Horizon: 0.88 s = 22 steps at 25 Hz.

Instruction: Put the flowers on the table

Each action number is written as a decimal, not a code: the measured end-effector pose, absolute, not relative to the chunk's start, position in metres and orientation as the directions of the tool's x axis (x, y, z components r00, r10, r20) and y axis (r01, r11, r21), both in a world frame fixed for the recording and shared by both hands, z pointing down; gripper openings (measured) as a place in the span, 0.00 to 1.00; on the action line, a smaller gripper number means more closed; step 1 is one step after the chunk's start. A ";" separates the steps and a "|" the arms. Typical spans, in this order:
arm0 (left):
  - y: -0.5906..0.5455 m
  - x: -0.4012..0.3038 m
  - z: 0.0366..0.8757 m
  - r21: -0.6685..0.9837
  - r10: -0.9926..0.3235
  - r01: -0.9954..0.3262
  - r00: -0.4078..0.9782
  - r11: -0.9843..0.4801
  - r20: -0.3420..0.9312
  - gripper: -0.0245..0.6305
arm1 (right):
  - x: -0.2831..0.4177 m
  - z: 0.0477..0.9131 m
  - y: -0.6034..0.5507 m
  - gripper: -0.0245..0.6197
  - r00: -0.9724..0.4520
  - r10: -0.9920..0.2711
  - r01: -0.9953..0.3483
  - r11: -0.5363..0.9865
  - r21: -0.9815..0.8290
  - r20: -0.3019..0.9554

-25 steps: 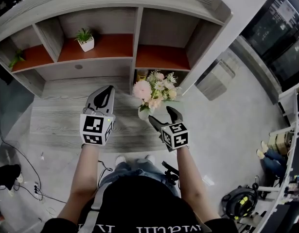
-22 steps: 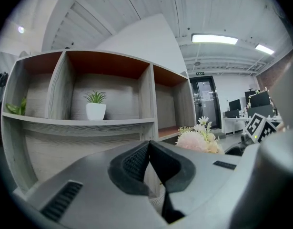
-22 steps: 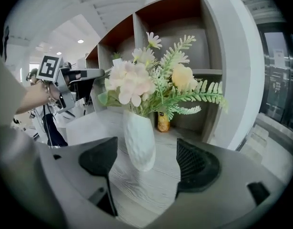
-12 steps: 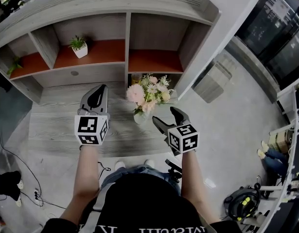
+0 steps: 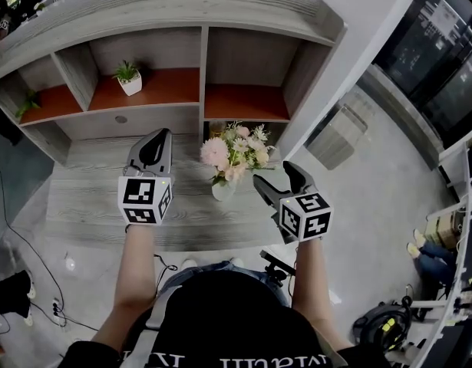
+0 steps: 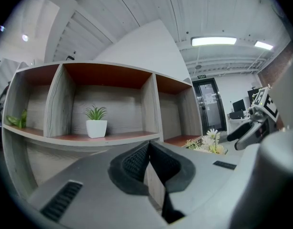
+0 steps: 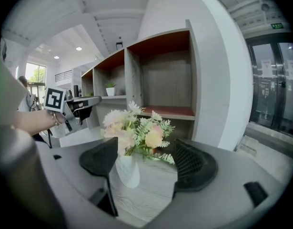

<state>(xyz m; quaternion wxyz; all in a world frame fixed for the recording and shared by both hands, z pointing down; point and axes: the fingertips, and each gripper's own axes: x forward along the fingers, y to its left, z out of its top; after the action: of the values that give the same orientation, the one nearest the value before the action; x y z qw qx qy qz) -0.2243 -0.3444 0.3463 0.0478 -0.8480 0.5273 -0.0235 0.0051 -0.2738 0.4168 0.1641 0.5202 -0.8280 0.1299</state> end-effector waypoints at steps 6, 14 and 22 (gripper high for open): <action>-0.343 -0.222 0.329 -0.129 -0.896 -0.891 0.443 -0.436 -0.036 0.05 | 0.019 0.375 -0.283 0.50 -0.356 -0.880 -0.929 0.370 -0.016 0.313; -0.338 -0.219 0.311 -0.157 -0.895 -0.891 0.440 -0.426 -0.070 0.05 | 0.041 0.312 -0.284 0.11 -0.239 -0.966 -0.966 0.247 0.079 0.098; -0.334 -0.219 0.294 -0.189 -0.892 -0.890 0.439 -0.415 -0.107 0.05 | 0.042 0.277 -0.280 0.06 -0.226 -0.974 -0.968 0.221 0.118 -0.030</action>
<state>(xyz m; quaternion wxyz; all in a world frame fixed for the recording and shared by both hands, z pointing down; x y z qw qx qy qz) -0.2186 -0.3342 0.2941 0.1090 -0.8411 0.5298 -0.0050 0.0418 -0.2802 0.2773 0.0248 0.6215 -0.7810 -0.0556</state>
